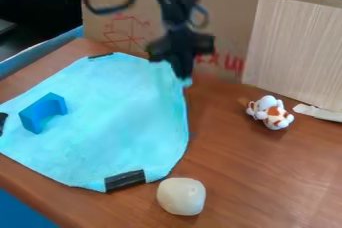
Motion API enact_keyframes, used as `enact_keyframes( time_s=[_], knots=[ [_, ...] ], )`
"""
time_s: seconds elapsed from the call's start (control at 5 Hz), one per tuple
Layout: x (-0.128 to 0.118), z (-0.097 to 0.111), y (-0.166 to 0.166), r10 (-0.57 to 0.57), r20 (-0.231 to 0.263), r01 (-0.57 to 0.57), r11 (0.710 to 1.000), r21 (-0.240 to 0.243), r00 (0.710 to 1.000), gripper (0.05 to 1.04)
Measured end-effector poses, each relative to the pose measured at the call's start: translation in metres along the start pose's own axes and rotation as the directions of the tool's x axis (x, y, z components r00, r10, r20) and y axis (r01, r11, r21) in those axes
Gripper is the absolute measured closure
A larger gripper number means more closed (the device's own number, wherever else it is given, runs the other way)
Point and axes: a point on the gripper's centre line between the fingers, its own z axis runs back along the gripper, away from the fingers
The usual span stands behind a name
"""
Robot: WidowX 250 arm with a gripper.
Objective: Fold the cloth from the top right to the bottom left
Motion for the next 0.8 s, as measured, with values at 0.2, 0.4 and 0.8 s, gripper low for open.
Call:
enact_keyframes(
  time_s=[0.2,0.4,0.8],
  knots=[
    [0.003,0.027,0.036,0.000,-0.003,0.000,0.998,-0.060,1.000,1.014],
    [-0.009,0.034,0.066,-0.044,-0.026,0.041,0.995,-0.086,0.999,1.014],
    [-0.030,0.036,0.139,-0.072,-0.060,0.069,0.996,-0.062,0.996,1.014]
  ],
)
